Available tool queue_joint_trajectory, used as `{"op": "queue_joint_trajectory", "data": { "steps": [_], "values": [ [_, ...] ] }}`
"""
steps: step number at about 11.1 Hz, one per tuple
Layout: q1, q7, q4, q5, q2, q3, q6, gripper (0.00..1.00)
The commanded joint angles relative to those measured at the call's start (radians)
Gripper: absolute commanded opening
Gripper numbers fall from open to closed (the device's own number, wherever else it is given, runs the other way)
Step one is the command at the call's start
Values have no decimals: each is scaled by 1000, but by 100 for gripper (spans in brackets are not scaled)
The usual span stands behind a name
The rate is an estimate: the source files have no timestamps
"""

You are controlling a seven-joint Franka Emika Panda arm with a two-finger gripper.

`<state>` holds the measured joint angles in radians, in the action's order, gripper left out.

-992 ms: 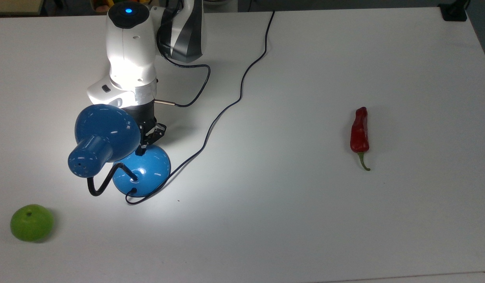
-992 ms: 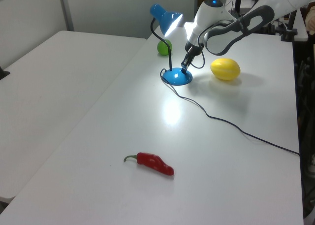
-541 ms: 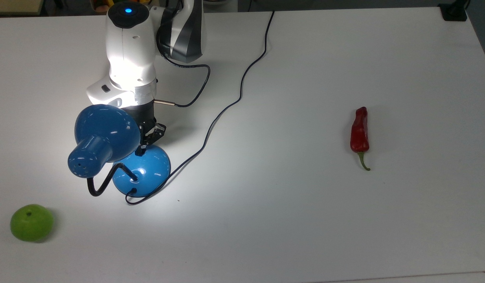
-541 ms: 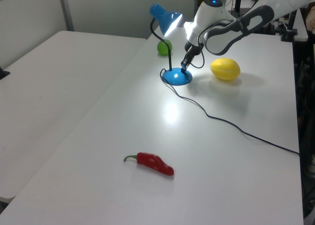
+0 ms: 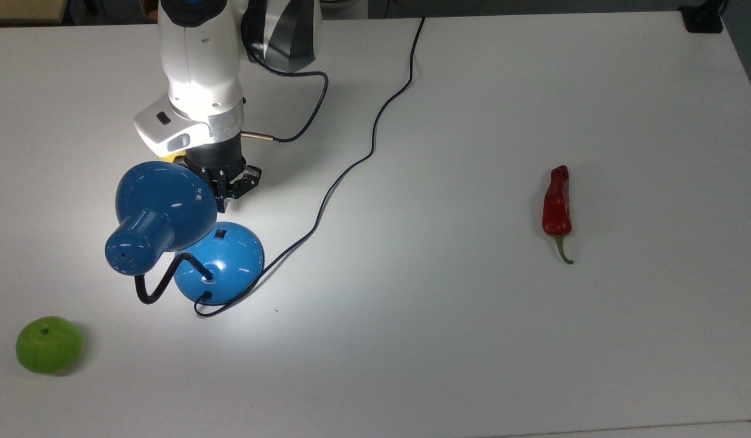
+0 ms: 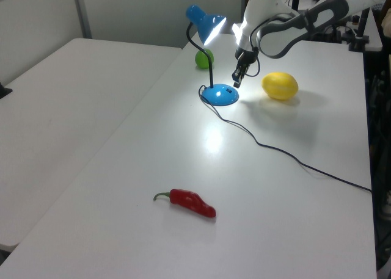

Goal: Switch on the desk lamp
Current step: 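Lift the gripper up and away from the lit lamp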

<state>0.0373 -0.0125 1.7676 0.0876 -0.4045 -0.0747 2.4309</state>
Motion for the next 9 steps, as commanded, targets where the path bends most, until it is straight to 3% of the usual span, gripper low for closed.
{"op": "queue_joint_trajectory", "data": {
  "steps": [1, 6, 9],
  "values": [
    [-43, 14, 41, 9, 136, 9, -201, 0],
    [-174, 17, 35, 8, 349, 9, -557, 0],
    [-206, 42, 14, 8, 426, 3, -697, 0]
  ]
}}
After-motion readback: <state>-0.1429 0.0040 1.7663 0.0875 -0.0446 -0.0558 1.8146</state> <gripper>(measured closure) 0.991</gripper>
